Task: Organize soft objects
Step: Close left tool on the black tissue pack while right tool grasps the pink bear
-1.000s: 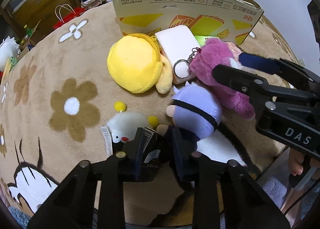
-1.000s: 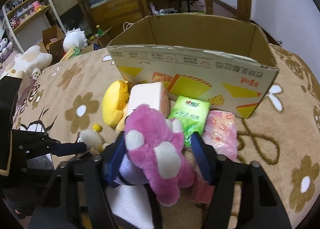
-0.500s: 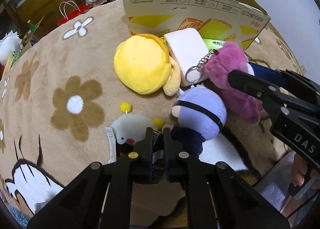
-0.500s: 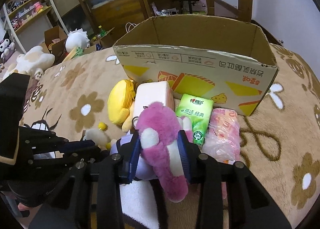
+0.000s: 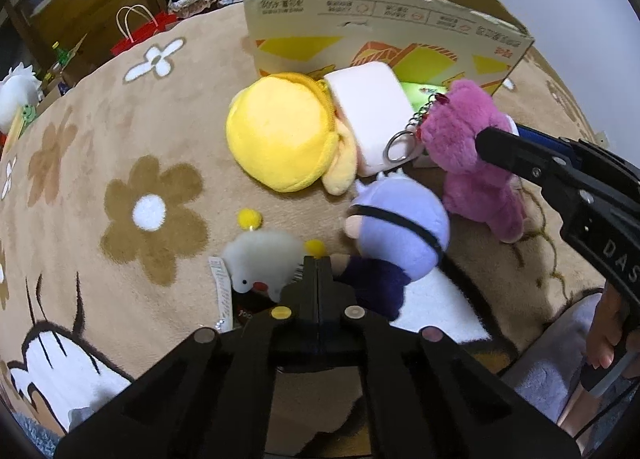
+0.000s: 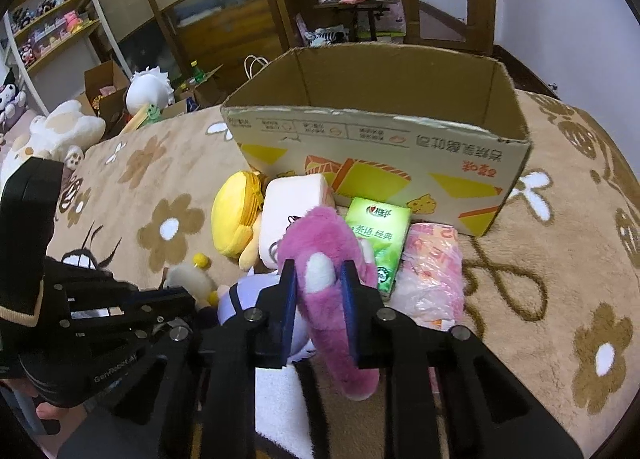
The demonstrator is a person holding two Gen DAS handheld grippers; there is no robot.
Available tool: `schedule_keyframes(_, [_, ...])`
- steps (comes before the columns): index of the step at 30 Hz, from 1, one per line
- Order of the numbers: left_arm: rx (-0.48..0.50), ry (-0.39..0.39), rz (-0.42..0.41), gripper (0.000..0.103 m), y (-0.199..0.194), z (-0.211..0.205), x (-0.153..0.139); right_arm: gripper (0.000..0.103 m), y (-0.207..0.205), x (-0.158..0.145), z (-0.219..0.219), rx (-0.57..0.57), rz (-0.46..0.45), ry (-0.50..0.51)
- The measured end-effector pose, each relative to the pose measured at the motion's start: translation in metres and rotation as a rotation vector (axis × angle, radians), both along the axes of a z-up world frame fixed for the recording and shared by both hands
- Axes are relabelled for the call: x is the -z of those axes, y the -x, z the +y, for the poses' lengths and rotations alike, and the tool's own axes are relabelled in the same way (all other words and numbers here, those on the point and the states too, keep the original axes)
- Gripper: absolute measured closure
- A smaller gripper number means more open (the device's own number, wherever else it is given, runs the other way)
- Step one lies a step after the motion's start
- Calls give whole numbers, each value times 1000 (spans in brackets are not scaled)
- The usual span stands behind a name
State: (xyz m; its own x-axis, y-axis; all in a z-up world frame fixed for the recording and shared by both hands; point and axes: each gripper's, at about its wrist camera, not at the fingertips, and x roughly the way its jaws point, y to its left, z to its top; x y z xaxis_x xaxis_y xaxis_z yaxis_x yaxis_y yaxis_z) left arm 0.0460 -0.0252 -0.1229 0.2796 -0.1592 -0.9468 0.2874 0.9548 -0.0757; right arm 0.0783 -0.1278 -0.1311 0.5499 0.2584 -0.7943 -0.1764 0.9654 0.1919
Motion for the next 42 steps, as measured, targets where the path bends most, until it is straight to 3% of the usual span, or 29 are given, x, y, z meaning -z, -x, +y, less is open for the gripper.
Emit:
schedule_keyframes(6, [3, -4, 21, 103, 2, -3, 3, 84, 2, -1, -3, 8, 3, -11])
schedule_keyframes(10, [-8, 9, 48, 96, 0, 0, 5, 84, 3, -1, -4, 2, 7, -17])
schedule_keyframes(18, [8, -65, 129, 90, 2, -2, 24, 84, 2, -1, -1, -5, 14, -26])
schedule_keyframes(22, [12, -36, 159, 75, 1, -2, 25, 84, 2, -1, -2, -9, 15, -27])
schedule_keyframes(27, [24, -37, 172, 66, 4, -3, 28, 84, 0, -1, -1, -15, 18, -26])
schedule_keyframes(30, [36, -25, 192, 52, 5, -6, 33, 84, 0, -1, -1, -14, 18, -25])
schedule_keyframes(42, [49, -41, 203, 50, -2, -5, 47, 84, 0, 1, 3, -25, 20, -9])
